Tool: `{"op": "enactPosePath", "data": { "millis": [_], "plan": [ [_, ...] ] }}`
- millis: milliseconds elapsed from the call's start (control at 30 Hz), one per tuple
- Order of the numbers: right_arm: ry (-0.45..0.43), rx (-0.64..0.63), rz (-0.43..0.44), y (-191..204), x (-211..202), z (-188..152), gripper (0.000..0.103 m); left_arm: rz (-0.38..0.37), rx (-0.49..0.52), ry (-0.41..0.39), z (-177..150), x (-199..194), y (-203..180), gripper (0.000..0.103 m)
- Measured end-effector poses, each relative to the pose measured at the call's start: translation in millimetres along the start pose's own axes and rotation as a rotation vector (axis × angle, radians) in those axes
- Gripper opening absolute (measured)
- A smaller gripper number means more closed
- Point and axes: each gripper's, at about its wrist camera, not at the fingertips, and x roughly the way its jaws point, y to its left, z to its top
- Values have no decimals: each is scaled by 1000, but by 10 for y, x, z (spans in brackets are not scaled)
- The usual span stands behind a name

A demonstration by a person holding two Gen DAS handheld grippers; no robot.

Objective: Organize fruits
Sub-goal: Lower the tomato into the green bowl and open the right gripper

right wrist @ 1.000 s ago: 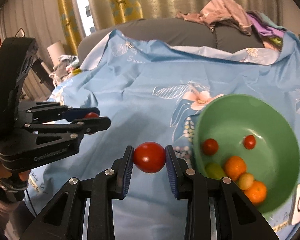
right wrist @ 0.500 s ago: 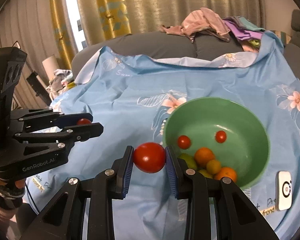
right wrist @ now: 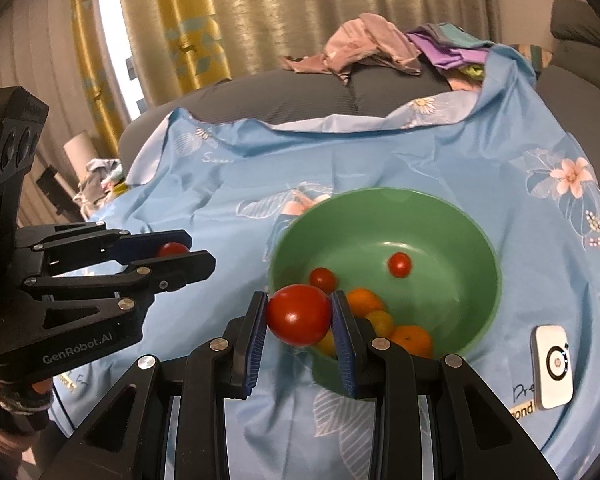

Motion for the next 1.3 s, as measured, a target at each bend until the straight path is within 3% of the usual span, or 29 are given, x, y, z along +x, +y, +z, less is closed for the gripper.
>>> {"op": "enactPosePath", "data": {
  "millis": [667,1300],
  "plan": [
    [22,49,-36,-361,195,-11,34,-18,37,75,126,496,-182,26],
    [26,60,-39,-478,282,-12,34,-9,78,114,163,683,-269,26]
  ]
}}
